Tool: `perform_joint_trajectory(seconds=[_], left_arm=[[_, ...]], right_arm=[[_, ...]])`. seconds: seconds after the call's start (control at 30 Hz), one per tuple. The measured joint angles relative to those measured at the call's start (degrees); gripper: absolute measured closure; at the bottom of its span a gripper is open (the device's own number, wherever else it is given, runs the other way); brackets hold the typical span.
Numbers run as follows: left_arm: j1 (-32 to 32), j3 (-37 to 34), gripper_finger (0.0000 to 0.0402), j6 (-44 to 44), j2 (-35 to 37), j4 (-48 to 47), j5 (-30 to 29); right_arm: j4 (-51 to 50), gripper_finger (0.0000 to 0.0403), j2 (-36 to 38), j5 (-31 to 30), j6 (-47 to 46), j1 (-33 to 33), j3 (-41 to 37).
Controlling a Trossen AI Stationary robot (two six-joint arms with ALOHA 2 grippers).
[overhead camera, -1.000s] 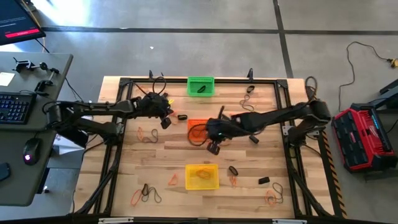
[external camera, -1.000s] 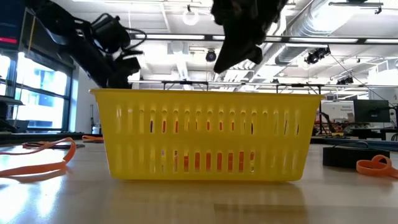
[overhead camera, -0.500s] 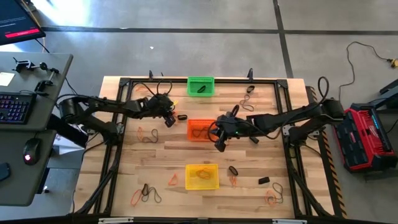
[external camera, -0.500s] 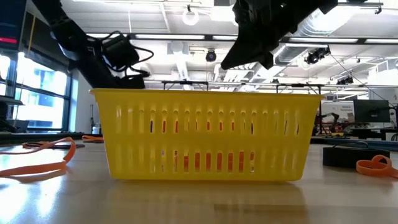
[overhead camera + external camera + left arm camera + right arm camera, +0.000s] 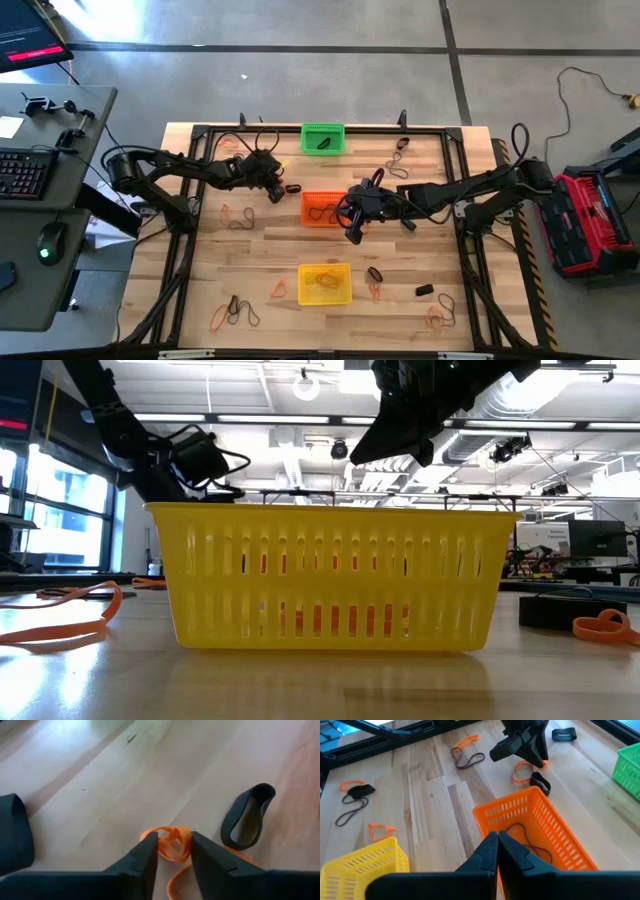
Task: Sort rubber bands into baskets
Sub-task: Put the orange rubber band into the yellow bin
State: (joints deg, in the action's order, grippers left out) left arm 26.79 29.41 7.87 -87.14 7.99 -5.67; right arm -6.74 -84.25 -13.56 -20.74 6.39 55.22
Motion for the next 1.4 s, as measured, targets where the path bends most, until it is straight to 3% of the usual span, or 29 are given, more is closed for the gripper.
perform_joint_trajectory(seconds=[0.17,0.23,0.5,0.7,0.87,1.2,1.4], left_arm=[[-0.02,0.0,0.0383,-2.92,0.03,1.0,-0.02],[-0.02,0.0,0.0395,-3.86,0.03,0.96,0.12],[-2.0,0.12,0.0399,-6.52,4.83,-2.82,6.38],[-6.74,6.04,0.0401,-8.53,13.9,-16.99,5.95],[-13.7,13.35,0.0401,-9.63,17.07,-27.52,3.35],[-28.03,26.28,0.0402,-8.56,13.98,-33.09,2.51],[-34.72,34.08,0.0401,-8.1,7.39,-37.39,0.39]], right_arm=[[0.61,0.0403,-0.02,0.0,0.24,0.0,0.0],[0.66,0.0403,-0.01,0.0,0.25,0.0,0.0],[0.63,0.0403,-0.02,0.0,0.49,0.0,0.0],[-0.01,0.0403,1.36,-0.09,3.66,0.74,0.0],[-3.37,0.0403,3.54,-2.4,7.22,1.99,0.09],[-5.94,0.0403,4.9,-4.25,12.02,2.72,0.09],[-6.13,0.0403,4.92,-5.56,13.25,2.72,0.09]])
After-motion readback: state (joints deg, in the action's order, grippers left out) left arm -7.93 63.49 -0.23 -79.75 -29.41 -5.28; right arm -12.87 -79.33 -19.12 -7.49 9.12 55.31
